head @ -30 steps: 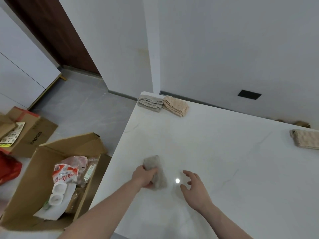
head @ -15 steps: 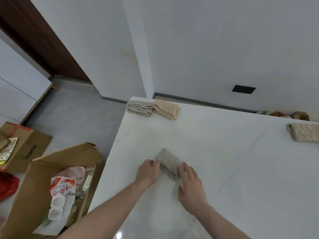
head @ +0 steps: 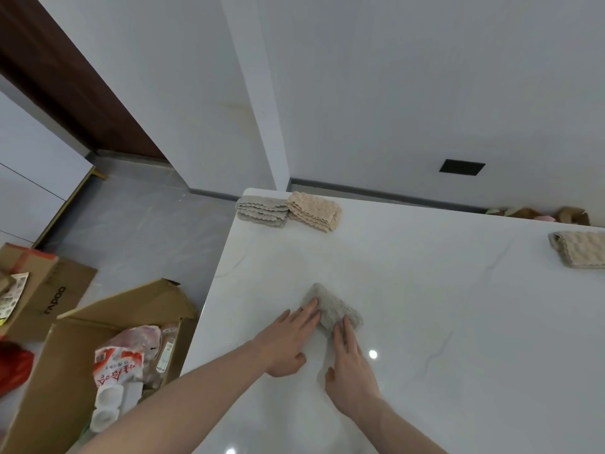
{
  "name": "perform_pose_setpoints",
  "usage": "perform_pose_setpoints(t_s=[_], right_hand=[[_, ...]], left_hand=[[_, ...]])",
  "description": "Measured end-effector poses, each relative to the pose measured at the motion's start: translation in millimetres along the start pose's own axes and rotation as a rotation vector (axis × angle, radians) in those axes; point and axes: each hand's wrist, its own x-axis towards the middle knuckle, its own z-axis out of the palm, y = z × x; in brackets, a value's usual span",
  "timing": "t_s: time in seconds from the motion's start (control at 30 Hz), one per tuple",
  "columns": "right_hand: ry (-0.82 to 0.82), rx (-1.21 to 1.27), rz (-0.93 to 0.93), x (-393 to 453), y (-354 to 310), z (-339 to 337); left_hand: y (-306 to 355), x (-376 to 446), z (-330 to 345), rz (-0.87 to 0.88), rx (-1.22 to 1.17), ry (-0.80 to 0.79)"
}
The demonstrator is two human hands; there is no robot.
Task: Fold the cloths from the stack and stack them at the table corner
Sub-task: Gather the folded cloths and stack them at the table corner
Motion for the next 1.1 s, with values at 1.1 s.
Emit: perform_pose_setpoints(t_s=[1.1], right_hand=[[-0.024,-0.232,0.037,204,68,-179]], left_hand=[[1,180,-153,-0.212,-0.238,0.156]])
